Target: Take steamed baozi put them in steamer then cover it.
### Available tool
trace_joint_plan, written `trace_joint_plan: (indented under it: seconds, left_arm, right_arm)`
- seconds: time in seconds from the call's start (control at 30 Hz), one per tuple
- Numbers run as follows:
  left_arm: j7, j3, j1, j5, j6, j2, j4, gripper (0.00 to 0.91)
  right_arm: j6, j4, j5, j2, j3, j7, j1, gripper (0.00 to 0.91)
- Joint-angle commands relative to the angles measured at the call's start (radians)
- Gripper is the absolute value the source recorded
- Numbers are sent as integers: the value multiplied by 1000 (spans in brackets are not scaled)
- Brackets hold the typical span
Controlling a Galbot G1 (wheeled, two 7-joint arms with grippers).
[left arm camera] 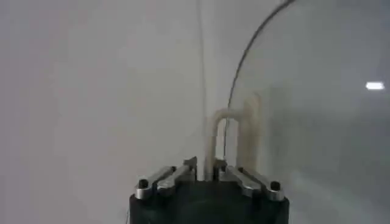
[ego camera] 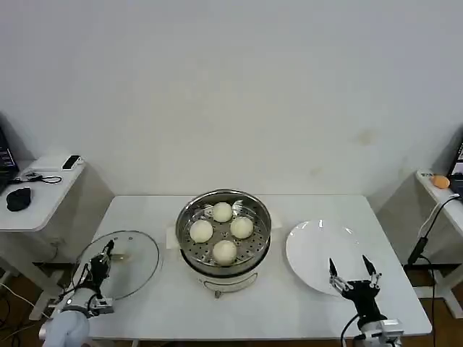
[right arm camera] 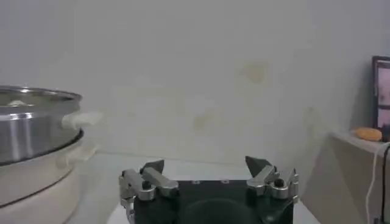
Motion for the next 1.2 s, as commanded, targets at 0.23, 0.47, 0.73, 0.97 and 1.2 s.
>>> trace_joint_plan:
  seconds: [0.23,0.47,0.73,0.97,1.2]
  left_arm:
    - [116,-137,104,-52,156,49,-361,0]
    - [205,-168,93,-121,253,116,-508,0]
    - [291,3,-2,-170,354,169,-620,0]
    - [362,234,-130,-114,452,98,-649,0]
    - [409,351,-192,-69,491,28,-642,0]
  right_arm:
    - [3,-6,-10,-10,-17,-3,-6,907]
    - [3,-14,-12,-24,-22,-9,-4,907]
    - [11,-29,-31,-27,-35,-12,-4,907]
    - [15,-24,-61,-13,-38,-11,-3,907]
    - [21,-33,-113,19,-38,-10,-5,907]
